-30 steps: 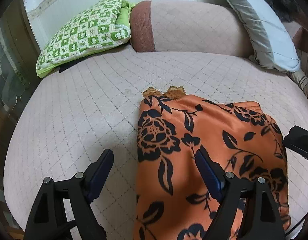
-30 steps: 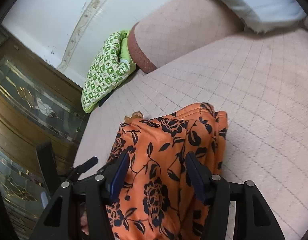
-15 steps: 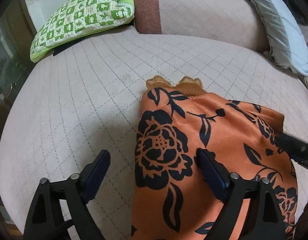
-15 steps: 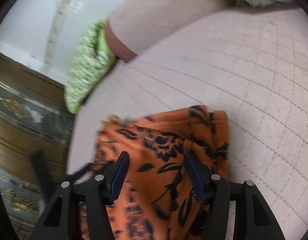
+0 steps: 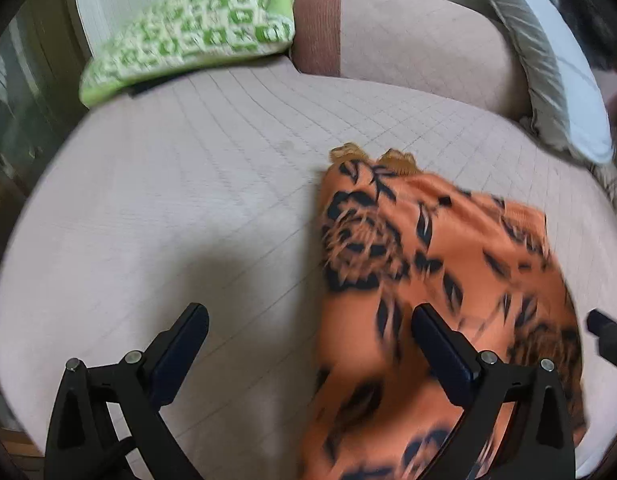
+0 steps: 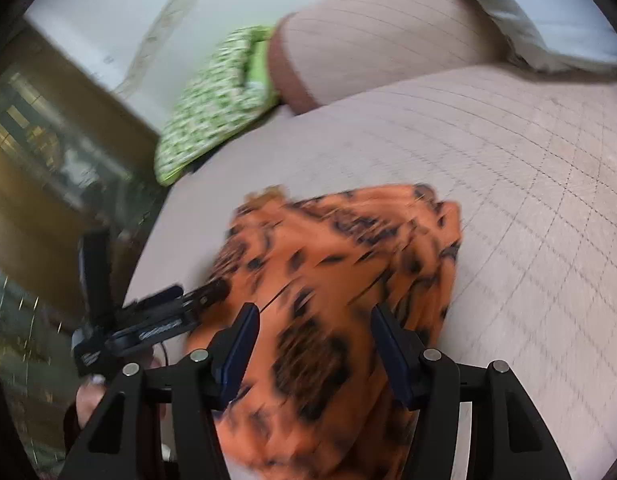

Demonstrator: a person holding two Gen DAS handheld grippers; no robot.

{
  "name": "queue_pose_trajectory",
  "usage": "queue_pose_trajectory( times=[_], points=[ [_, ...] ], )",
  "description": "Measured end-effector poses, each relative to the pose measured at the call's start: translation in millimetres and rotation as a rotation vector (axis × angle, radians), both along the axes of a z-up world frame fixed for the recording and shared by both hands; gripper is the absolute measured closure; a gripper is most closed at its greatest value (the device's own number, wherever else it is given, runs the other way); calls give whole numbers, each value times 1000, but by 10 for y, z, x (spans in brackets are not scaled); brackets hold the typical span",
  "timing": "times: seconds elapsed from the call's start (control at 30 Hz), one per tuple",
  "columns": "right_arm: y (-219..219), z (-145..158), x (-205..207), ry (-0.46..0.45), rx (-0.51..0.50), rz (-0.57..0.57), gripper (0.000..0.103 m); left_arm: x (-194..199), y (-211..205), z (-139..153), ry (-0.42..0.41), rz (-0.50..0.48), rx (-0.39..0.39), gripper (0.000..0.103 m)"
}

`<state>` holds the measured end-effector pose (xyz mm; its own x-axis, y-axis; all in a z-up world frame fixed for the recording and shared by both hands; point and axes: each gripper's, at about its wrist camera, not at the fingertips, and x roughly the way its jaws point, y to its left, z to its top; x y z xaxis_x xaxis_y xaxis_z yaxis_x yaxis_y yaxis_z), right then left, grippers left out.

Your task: Fold small clothes

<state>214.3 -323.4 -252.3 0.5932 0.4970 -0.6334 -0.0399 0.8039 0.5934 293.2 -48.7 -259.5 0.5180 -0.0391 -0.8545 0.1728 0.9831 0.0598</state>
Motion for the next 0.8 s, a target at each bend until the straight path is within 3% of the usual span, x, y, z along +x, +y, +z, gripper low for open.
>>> queue_pose_trajectory(
  times=[0.13,0.2,0.27,0.37,0.63,0.8],
  points=[
    [146,33,-398,2,41,37,41,-328,92,6,-6,-9,71,1],
    [202,-141,-529,70,72,28,41,-487,150,-57,1,-7,81,1],
    [246,-364,-561,139,33,-1,41,-549,210,-172,11,-3,59,1],
    [315,-475,-563,124,-9,-8,41,-517,218,-227,17,12,61,0],
    [276,-64,-1102,50,-9,-86,41,-1225,348,431,-131,55,55,0],
    [320,541,-1461,-88,-174,-163,41,-1673,522,1063,-261,136,53,0]
  ],
)
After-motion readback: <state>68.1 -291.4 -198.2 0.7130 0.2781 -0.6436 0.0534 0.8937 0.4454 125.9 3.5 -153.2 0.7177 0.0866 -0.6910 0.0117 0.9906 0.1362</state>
